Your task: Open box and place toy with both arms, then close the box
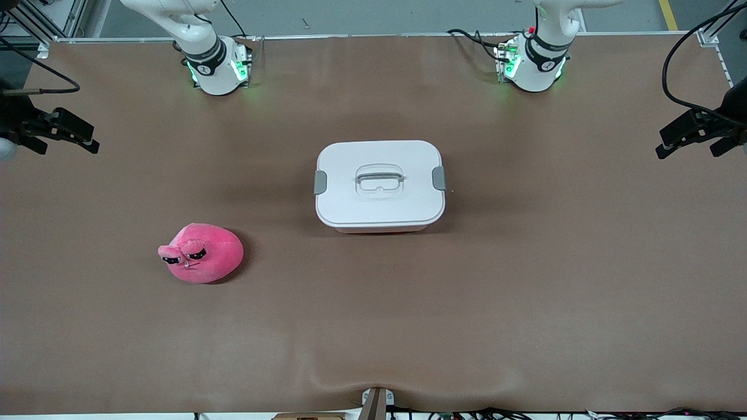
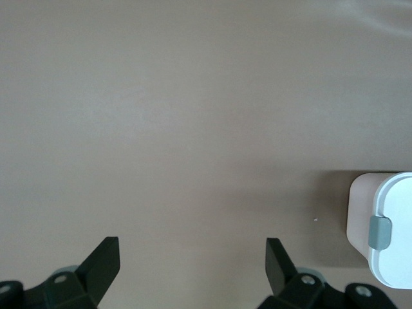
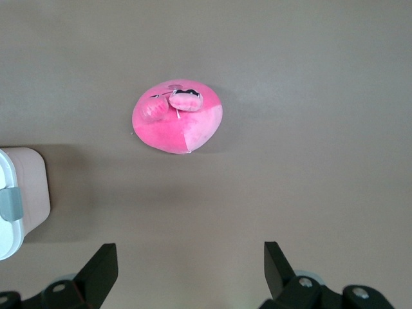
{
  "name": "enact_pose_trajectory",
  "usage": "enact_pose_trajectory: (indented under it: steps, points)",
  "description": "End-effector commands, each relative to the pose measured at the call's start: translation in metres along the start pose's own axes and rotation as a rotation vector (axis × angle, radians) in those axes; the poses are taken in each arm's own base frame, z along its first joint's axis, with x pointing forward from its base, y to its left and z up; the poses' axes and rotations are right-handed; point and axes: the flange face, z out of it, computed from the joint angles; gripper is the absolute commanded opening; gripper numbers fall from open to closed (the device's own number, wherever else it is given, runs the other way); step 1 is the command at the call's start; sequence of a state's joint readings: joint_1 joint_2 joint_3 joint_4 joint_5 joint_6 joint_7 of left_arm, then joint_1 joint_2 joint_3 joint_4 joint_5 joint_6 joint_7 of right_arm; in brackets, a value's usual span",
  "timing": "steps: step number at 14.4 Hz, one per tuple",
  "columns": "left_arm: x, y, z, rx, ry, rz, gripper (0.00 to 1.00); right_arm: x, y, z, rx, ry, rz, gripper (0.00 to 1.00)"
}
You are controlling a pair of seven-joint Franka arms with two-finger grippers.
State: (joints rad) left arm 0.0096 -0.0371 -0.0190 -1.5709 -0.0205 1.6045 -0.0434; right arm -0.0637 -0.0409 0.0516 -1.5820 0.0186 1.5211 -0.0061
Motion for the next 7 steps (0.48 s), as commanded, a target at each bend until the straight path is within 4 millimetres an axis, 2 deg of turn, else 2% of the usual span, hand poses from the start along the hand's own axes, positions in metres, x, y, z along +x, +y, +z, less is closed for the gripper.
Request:
enact_pose_trajectory:
  steps: [1,7]
  points:
    - [0.0021,-0.0019,-0.0047,0.019,-0.005,-0.005,1.0,-0.0006,0.0044,0.0005,0.02,-0.015,0.007,1.0]
    - [0.0038,-0.0014,-0.002,0.022,-0.01,-0.001,1.0,-0.0024,0.0038,0.0,0.017,-0.024,0.011,1.0]
